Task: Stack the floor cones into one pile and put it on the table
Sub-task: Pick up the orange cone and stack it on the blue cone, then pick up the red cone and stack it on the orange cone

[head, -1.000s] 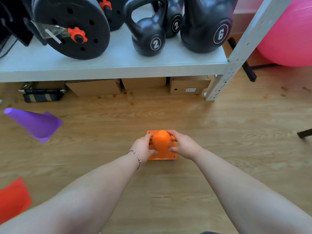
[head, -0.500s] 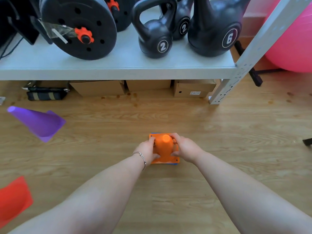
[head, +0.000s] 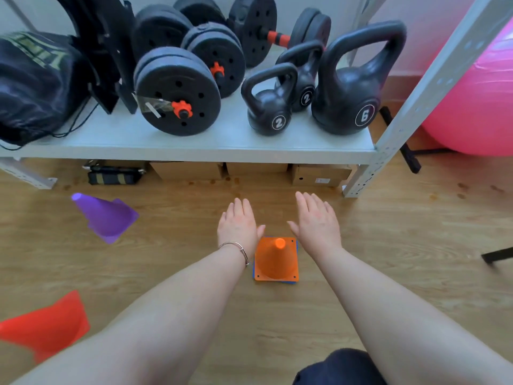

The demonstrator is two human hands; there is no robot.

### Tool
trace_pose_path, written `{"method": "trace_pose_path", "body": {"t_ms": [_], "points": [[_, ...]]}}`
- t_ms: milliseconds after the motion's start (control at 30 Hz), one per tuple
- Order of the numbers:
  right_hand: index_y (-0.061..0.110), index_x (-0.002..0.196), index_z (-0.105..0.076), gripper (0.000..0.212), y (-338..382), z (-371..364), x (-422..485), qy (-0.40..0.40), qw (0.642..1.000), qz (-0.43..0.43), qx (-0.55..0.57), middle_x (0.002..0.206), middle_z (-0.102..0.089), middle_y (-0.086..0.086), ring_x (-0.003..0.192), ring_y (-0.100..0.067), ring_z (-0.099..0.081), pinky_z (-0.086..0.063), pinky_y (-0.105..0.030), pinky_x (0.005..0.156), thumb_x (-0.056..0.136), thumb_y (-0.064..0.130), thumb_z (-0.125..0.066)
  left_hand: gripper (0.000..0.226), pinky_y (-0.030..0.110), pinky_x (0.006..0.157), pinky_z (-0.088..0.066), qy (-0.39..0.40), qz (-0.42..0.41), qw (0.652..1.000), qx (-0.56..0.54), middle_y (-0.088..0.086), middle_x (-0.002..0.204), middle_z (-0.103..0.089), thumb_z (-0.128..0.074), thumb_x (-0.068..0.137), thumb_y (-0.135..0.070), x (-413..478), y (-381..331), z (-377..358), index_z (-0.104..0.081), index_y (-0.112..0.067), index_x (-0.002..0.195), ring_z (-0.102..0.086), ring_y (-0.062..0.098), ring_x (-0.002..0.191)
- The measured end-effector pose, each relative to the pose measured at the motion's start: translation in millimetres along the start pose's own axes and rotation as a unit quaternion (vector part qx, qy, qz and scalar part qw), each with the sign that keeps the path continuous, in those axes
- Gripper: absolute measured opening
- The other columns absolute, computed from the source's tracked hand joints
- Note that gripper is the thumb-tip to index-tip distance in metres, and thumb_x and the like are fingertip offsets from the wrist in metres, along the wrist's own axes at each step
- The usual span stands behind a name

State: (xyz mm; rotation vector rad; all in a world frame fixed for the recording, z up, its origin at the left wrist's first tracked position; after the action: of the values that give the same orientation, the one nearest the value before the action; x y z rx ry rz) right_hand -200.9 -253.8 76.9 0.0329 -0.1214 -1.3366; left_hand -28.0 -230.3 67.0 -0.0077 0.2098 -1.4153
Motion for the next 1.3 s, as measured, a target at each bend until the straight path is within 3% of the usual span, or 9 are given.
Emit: {"method": "trace_pose_path", "body": {"t_ms": [267,500,767,1000,1300], "points": [[0.007,0.137,-0.051,0.068,62,86,44,-0.058,0.998,0.013,0.003,0.137,-0.057,-0.014,0.134,-0.032,-0.048,-0.039,-0.051,0.108,0.080,0.039,-0.072,0.086,0.047,0.119,-0.021,-0.072,0.010,0.993,0.097,0.014,0.159,-0.018,-0.043,0.089,-0.059,12,62,115,-0.013,-0.007,0.150,-0.016,0.028,0.148],[0.008,0.144,-0.041,0.070,169,117,64,-0.070,0.994,0.086,0.006,0.143,-0.051,-0.013,0.138,-0.032,-0.041,-0.033,-0.049,0.114,0.088,0.046,-0.061,0.085,0.048,0.120,-0.019,-0.111,0.032,0.986,0.123,0.014,0.160,-0.017,-0.038,0.090,-0.061,-7,157,169,-0.012,-0.008,0.151,-0.015,0.028,0.148],[0.016,0.154,-0.020,0.072,296,90,47,0.007,0.987,0.145,0.068,0.160,-0.028,-0.006,0.150,-0.025,-0.020,-0.019,-0.045,0.122,0.096,0.050,-0.047,0.085,0.045,0.119,-0.020,-0.088,0.121,0.980,0.130,0.012,0.160,-0.017,-0.037,0.089,-0.062,-71,289,171,-0.011,-0.010,0.151,-0.015,0.027,0.148],[0.016,0.153,-0.022,0.071,373,65,31,0.043,0.977,0.198,0.071,0.159,-0.030,-0.007,0.150,-0.026,-0.021,-0.021,-0.046,0.121,0.095,0.047,-0.050,0.084,0.045,0.117,-0.022,-0.095,0.205,0.969,0.102,0.014,0.157,-0.024,-0.047,0.087,-0.058,-115,373,148,-0.020,-0.008,0.149,-0.021,0.027,0.146],[0.017,0.148,-0.029,0.068,442,-22,-9,0.115,0.960,0.251,0.057,0.153,-0.037,-0.003,0.147,-0.025,-0.026,-0.024,-0.043,0.119,0.091,0.040,-0.057,0.080,0.049,0.114,-0.028,-0.081,0.301,0.949,0.050,0.018,0.153,-0.033,-0.057,0.085,-0.051,-181,475,74,-0.030,-0.005,0.145,-0.031,0.031,0.142]]}}
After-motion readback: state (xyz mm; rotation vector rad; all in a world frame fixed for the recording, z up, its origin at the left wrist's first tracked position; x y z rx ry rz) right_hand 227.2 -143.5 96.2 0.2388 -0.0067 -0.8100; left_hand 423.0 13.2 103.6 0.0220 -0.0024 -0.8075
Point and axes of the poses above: each hand's wrist, its own x-axis towards the middle knuckle, its own z-axis out of the back of the hand, y = z × x, the point moved 6 cm from there along x, towards the middle knuckle
